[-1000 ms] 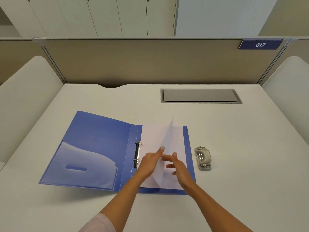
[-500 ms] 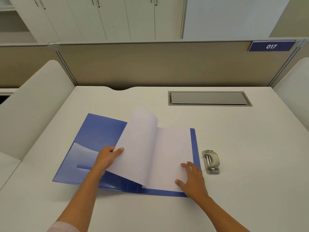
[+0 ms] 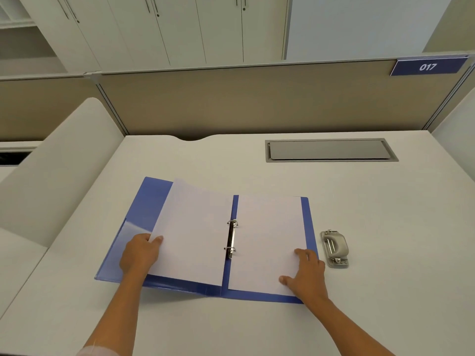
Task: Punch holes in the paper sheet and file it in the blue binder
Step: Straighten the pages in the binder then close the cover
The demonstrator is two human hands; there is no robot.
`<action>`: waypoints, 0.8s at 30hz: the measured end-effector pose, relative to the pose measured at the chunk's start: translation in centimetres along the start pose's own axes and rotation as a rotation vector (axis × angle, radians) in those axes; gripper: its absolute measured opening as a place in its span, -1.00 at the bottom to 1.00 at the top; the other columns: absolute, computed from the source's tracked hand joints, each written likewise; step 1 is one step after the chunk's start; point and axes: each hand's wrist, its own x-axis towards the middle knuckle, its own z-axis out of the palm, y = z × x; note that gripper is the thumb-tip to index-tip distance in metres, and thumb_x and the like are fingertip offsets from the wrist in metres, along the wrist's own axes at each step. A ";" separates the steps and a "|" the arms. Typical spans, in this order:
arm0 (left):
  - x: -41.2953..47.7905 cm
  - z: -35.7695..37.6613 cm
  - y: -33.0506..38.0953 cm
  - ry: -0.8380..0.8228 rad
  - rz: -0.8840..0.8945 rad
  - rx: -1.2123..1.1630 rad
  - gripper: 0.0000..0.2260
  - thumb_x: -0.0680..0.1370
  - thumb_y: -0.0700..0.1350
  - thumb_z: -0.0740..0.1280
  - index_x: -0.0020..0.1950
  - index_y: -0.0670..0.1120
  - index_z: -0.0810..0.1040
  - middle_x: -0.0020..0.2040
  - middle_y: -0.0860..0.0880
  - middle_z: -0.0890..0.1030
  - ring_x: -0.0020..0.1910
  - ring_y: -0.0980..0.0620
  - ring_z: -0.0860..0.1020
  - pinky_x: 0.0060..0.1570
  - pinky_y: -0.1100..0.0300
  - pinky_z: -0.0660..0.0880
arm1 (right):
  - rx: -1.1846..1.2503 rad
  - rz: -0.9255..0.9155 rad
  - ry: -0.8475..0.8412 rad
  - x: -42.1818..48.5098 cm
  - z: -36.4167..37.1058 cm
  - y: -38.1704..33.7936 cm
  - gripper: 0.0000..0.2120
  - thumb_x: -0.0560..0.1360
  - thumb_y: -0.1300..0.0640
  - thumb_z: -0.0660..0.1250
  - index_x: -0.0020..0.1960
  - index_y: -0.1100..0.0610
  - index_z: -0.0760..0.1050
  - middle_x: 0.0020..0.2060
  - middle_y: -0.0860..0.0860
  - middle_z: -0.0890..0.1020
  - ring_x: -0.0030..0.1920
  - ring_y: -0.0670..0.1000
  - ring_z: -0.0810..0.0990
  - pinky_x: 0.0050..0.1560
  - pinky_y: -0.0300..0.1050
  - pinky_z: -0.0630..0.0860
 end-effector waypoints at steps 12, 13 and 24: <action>-7.4 6.7 5.3 0.124 0.750 -0.039 -0.80 0.47 -0.14 0.40 0.09 -0.02 0.59 0.06 -0.01 0.59 0.05 -0.04 0.53 0.03 0.12 0.44 | 0.100 0.025 -0.037 0.2 -0.2 0.4 -0.12 0.30 -0.08 0.53 0.46 -0.01 0.11 0.42 0.02 0.20 0.34 0.16 0.26 0.30 0.02 0.36; -8.8 8.1 5.8 0.028 0.833 -0.052 -0.83 0.48 -0.12 0.38 0.06 0.00 0.60 0.04 0.03 0.59 0.02 0.00 0.55 0.03 0.17 0.46 | 0.116 0.020 -0.029 0.2 -0.1 0.5 -0.15 0.32 -0.06 0.52 0.46 -0.01 0.13 0.41 0.02 0.21 0.34 0.16 0.27 0.30 0.02 0.36; -17.8 16.3 11.4 -0.648 1.087 0.385 -0.42 0.62 0.07 0.17 0.57 -0.07 0.04 0.59 -0.07 -0.09 0.56 -0.09 -0.12 0.50 -0.01 -0.05 | 0.504 0.073 0.143 0.2 -1.5 2.0 -0.63 0.57 0.30 0.20 0.36 0.14 0.33 0.26 0.08 0.45 0.21 -0.01 0.44 0.21 -0.14 0.38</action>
